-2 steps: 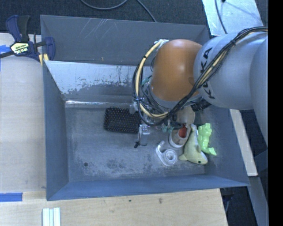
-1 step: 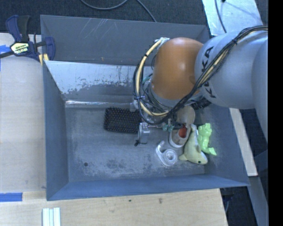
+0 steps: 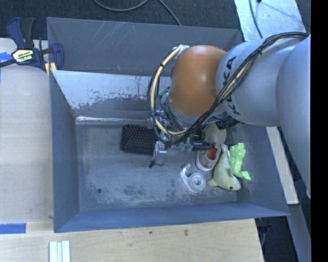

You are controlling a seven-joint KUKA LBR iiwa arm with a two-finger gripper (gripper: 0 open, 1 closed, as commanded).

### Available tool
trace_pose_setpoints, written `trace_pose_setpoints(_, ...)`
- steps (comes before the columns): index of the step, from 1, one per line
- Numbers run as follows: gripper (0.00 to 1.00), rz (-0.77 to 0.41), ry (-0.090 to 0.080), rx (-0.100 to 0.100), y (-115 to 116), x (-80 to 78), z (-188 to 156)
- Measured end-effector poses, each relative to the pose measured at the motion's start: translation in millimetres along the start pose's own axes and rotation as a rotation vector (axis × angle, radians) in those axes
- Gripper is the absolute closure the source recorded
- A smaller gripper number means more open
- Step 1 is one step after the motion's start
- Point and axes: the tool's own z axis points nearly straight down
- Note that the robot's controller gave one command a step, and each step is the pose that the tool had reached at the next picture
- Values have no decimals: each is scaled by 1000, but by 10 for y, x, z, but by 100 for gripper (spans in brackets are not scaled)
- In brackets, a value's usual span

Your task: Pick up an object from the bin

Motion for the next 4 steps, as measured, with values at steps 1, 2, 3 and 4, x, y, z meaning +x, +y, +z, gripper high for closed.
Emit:
trace_pose_setpoints(1, 100, 162, -8, -2, 70, -397, 482)
trace_pose_setpoints(2, 100, 162, -8, -2, 70, -397, 482)
trace_pose_setpoints(3, 100, 148, -8, -2, 228, -446, -431)
trace_pose_setpoints(4, 100, 148, -8, -2, 227, -446, -431)
